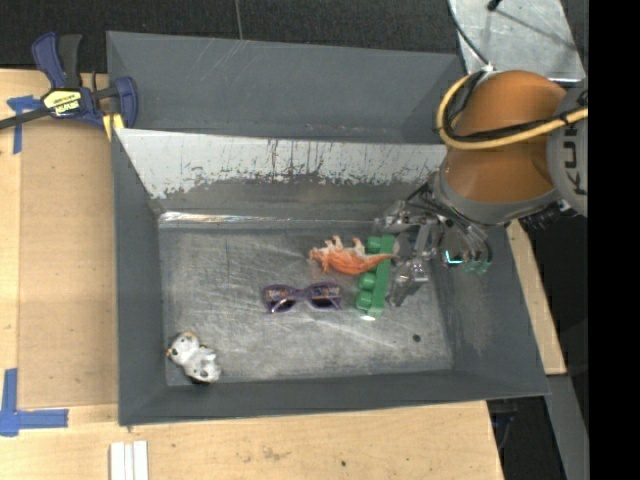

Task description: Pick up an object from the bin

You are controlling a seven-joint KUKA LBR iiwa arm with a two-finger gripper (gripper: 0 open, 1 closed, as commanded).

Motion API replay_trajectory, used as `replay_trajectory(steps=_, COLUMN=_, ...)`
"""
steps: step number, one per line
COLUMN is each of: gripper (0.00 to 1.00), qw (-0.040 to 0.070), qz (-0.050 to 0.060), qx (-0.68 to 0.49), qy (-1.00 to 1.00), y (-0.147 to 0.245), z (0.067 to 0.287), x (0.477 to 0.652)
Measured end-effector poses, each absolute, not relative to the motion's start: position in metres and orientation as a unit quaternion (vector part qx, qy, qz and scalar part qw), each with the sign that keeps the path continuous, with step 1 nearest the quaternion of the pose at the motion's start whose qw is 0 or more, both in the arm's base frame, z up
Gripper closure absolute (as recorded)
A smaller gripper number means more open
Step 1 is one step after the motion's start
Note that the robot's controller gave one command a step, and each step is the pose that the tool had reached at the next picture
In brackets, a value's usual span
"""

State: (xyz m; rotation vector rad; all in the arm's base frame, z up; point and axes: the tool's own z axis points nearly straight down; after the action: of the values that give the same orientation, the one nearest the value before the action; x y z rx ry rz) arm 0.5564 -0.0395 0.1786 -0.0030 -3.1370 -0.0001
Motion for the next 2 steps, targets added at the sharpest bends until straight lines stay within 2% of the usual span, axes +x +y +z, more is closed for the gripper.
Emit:
replay_trajectory(steps=1, gripper=0.0, qw=-0.002, qz=0.0, qx=0.0, qy=-1.0, y=-0.039, z=0.183, x=0.558)
replay_trajectory(steps=2, gripper=0.0, qw=-0.005, qz=0.0, qx=-0.017, qy=-1.0, y=-0.008, z=0.124, x=0.593)
